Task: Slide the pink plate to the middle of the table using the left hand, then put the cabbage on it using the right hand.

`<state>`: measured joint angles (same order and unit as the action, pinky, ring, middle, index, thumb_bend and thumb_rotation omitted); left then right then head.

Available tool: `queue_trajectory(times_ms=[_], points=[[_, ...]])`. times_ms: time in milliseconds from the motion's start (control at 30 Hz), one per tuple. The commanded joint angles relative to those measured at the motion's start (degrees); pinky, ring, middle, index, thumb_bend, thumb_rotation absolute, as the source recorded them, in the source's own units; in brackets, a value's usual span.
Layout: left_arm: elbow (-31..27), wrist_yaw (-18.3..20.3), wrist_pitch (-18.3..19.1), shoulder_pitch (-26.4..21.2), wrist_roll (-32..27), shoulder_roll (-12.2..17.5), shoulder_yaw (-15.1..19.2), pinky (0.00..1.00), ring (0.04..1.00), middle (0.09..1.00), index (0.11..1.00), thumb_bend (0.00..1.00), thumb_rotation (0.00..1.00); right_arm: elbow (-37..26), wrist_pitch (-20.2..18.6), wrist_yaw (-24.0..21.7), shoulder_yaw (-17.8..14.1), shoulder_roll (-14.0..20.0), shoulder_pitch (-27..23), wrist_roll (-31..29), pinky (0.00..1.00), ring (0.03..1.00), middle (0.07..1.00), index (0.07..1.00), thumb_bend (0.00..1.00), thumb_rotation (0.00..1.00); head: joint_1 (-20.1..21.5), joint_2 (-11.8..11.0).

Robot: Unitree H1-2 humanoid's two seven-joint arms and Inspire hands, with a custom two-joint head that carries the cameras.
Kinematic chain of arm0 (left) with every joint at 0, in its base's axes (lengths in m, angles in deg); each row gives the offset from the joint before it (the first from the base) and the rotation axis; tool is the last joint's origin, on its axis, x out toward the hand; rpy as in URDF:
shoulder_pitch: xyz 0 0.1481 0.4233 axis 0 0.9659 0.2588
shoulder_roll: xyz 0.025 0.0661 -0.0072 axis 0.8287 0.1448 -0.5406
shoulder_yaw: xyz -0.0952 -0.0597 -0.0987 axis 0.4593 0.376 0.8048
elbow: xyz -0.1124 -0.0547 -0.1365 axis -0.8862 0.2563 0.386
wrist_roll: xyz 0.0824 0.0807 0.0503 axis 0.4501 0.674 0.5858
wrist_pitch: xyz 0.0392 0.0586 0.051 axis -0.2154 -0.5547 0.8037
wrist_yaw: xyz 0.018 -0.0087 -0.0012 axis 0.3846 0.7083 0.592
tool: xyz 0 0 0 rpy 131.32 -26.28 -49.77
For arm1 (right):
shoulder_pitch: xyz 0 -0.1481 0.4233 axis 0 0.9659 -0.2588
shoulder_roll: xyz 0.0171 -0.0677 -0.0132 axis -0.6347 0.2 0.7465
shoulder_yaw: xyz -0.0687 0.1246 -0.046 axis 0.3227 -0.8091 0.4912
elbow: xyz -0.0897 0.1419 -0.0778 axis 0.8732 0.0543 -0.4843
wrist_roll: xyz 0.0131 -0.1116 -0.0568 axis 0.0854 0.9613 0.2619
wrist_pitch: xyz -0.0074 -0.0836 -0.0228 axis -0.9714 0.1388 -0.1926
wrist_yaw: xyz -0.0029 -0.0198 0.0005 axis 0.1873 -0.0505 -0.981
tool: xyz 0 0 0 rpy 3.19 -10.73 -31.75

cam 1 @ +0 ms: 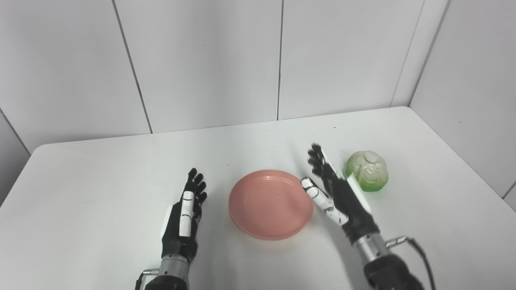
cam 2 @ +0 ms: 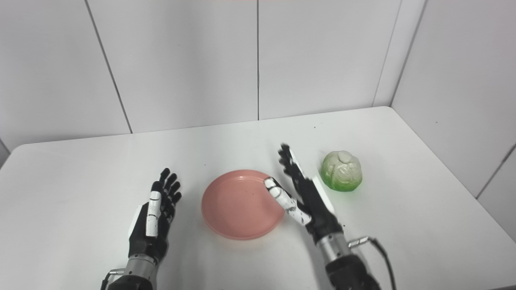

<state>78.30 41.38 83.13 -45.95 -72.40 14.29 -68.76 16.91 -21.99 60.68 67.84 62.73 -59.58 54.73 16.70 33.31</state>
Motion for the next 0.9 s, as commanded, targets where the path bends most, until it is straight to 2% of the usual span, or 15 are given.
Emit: queue_trajectory(times_ms=[0,67,167,300,500,600,733,867], points=[[0.0,-0.4,-1.7,-1.6,0.6,-0.1,0.0,1.0,1.0,0.997,0.998,0.61,1.0,-3.8,-3.4,-2.1,-0.7,3.1,-2.9,2.7,0.92,0.933,0.963,0.99,0.74,0.84,0.9,-0.3],[1.1,-0.2,-3.0,-1.8,0.3,0.0,0.1,1.0,1.0,0.996,0.999,0.61,1.0,-6.0,-6.8,-4.7,-1.0,7.1,-5.0,5.6,0.9,0.935,0.963,0.992,0.8,0.82,1.8,-0.4],[1.7,0.4,-4.2,-1.8,-0.2,0.4,0.1,1.0,1.0,0.999,0.997,0.62,1.0,-7.5,-10.7,-8.5,-1.6,13.0,-8.3,9.7,0.8,0.875,0.922,0.955,0.78,0.68,2.3,-0.4],[1.3,0.1,-4.9,-1.3,-0.4,0.5,0.3,1.0,0.993,0.992,0.983,0.64,1.0,-6.9,-13.8,-12.1,-2.6,18.3,-11.7,11.3,0.78,0.87,0.906,0.918,0.81,0.54,3.4,-0.2],[1.0,0.8,-4.8,-0.9,-1.6,1.0,0.6,1.0,0.99,0.987,0.977,0.66,1.0,-1.4,-15.1,-15.3,-2.0,24.4,-15.9,15.8,0.78,0.899,0.922,0.898,0.86,0.5,4.6,-0.2],[0.5,1.0,-4.5,-0.7,-1.9,1.2,0.6,1.0,0.989,0.988,0.978,0.66,1.0,1.2,-15.9,-16.8,-1.9,26.2,-17.1,17.4,0.8,0.92,0.931,0.89,0.89,0.48,4.6,-0.2],[-0.1,0.9,-4.8,-0.3,-1.9,1.2,0.6,0.99,0.98,0.978,0.968,0.64,1.0,7.0,-14.8,-19.2,0.7,30.0,-19.2,20.8,0.82,0.928,0.936,0.89,0.94,0.5,4.8,0.0],[0.1,1.1,-5.1,-0.2,-1.8,1.3,0.5,0.98,0.977,0.976,0.966,0.64,1.0,11.8,-13.5,-19.5,2.4,31.5,-20.4,22.0,0.87,0.938,0.936,0.886,0.97,0.48,4.8,0.0]])
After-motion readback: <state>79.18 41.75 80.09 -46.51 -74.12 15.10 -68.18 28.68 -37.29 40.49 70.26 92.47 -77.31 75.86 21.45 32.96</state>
